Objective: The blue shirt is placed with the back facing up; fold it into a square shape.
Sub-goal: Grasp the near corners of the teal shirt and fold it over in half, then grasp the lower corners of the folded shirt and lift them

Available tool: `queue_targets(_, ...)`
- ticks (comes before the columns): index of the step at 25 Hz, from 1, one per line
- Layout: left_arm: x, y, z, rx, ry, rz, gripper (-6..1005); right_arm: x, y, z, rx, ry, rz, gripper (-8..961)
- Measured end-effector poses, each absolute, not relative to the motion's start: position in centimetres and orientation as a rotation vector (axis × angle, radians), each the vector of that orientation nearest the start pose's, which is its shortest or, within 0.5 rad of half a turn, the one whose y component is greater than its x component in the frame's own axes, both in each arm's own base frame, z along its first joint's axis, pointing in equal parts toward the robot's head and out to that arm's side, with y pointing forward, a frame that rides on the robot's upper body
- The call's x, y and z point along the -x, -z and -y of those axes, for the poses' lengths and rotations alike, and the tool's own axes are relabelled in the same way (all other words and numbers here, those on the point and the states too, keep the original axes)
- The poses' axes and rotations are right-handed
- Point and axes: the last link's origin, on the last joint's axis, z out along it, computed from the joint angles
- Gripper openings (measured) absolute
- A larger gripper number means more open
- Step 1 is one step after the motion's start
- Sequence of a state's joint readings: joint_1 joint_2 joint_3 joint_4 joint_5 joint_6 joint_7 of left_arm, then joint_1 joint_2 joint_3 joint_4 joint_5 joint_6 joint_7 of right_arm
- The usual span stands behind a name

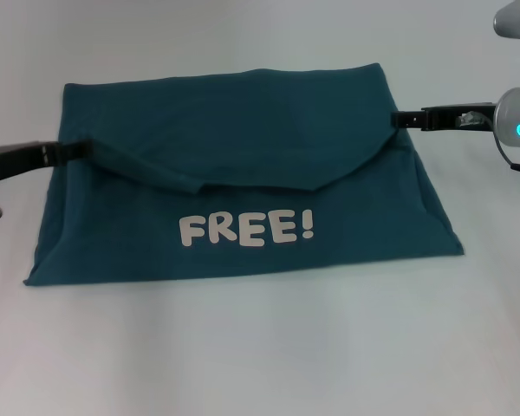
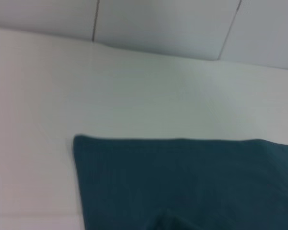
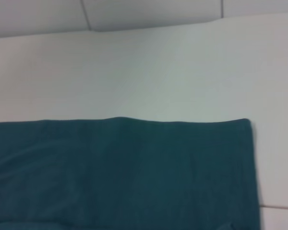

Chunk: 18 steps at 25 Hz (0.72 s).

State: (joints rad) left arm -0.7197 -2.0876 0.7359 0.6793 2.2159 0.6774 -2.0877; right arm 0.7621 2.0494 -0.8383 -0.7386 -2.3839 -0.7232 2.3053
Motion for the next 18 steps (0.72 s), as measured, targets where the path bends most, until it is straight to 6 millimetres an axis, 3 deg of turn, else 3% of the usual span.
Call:
queue_targets(8,27.9,-5.6,-42.3,1.963,0.432,1.388,938,-24.1,-5.6,-45.4,2.053,-0.273,-1.133,928)
queue_targets(18,28.3,-6.1,-39.4,1.936,0.218,1.69,934,-23.1,-6.3,-43.8,2.112,-0.123,-1.098,925)
